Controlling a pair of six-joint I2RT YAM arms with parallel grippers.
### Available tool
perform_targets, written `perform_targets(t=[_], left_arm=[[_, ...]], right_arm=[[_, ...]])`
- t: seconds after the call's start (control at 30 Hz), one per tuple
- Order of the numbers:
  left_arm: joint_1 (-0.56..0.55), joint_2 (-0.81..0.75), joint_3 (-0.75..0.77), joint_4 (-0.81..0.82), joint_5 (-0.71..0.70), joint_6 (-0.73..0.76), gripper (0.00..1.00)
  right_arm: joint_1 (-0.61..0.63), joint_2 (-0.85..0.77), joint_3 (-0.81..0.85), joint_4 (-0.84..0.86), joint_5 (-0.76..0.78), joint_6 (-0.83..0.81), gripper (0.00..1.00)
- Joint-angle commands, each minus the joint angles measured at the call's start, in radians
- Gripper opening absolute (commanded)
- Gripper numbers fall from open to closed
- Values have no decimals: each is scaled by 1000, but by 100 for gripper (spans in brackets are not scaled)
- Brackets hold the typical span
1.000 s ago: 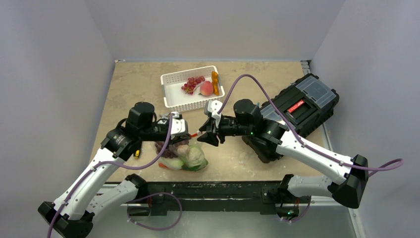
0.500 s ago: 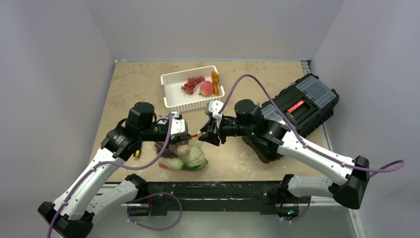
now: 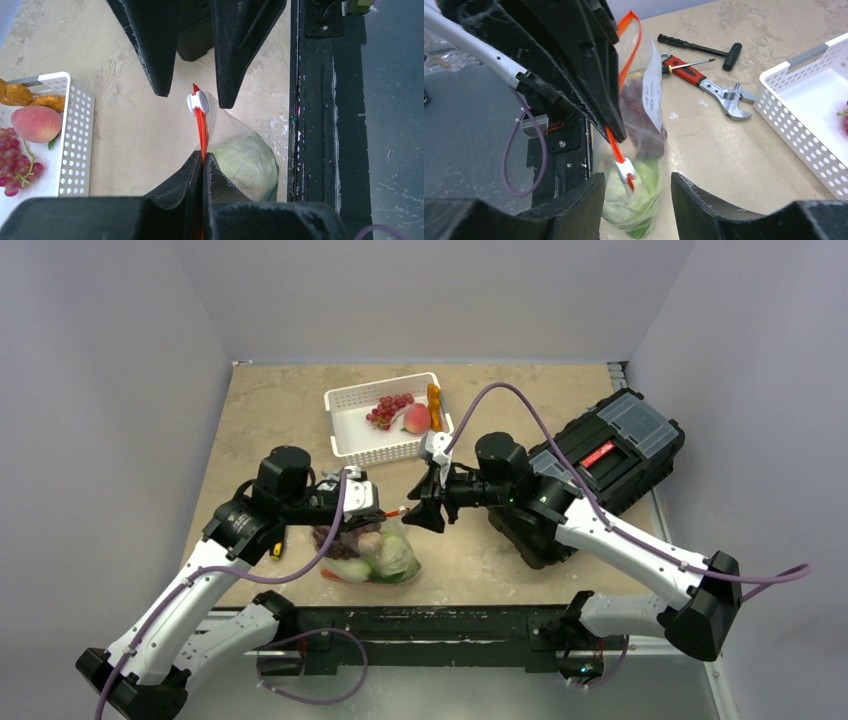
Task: Place the food in the zip-top bag and seal the zipper
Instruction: Zip the zipper food storage bag at the center of the board.
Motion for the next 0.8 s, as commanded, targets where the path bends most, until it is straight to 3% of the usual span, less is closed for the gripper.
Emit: perform_targets(t=[0.0,0.13,0.27,0.77], left_arm=[[-6,-21,6,50,47,8,0],[-5,-19,5,47,48,8,0],[-6,-19,5,47,50,9,0],[-5,-18,5,48,59,9,0]], right_arm=[[-33,-4,-11,65,-76,28,52],[-34,10,-7,71,-149,28,50],[-34,23,0,83,-199,28,43],[-34,23,10,91,-189,8,21]])
